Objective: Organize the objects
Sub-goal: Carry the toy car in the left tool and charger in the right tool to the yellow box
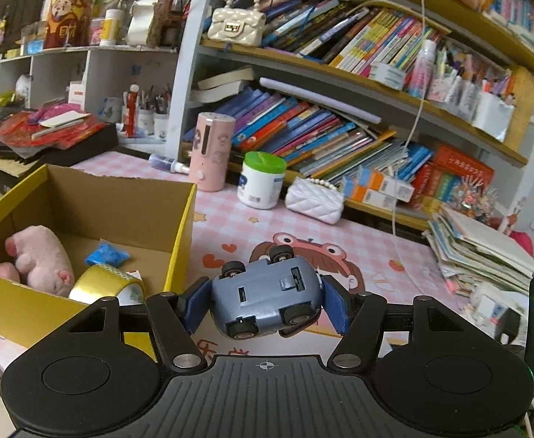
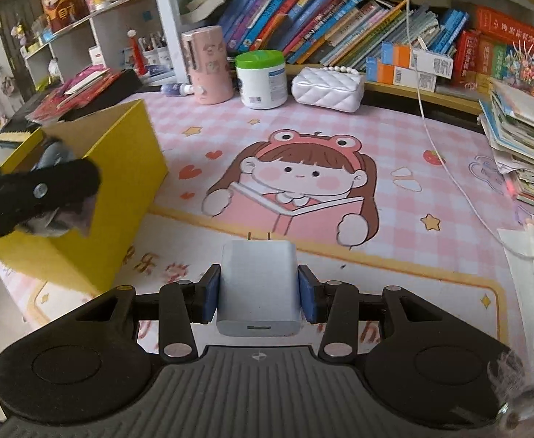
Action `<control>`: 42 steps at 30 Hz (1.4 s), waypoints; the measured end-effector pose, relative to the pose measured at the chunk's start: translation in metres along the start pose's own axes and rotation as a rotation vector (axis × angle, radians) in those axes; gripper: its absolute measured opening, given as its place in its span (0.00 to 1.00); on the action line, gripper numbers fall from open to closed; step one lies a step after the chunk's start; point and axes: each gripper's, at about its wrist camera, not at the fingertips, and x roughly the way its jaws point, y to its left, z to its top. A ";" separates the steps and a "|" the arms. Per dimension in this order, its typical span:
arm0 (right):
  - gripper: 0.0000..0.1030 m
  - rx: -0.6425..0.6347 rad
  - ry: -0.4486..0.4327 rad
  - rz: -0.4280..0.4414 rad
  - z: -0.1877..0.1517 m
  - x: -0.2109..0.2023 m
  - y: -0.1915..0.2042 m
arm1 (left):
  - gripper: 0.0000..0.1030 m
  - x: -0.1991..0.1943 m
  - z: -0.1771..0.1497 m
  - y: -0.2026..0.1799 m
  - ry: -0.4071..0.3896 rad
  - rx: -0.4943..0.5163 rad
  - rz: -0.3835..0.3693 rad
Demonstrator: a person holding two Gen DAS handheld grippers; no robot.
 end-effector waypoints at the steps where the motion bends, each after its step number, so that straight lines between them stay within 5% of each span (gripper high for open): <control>1: 0.40 -0.007 -0.006 -0.004 -0.002 -0.004 0.005 | 0.62 -0.005 -0.001 0.003 -0.004 0.001 -0.010; 21: 0.40 -0.028 0.016 -0.070 -0.070 -0.053 0.106 | 0.62 -0.081 -0.044 0.090 0.056 -0.041 -0.047; 42: 0.40 -0.112 0.031 0.051 -0.101 -0.059 0.214 | 0.62 -0.156 -0.061 0.169 0.008 -0.086 0.077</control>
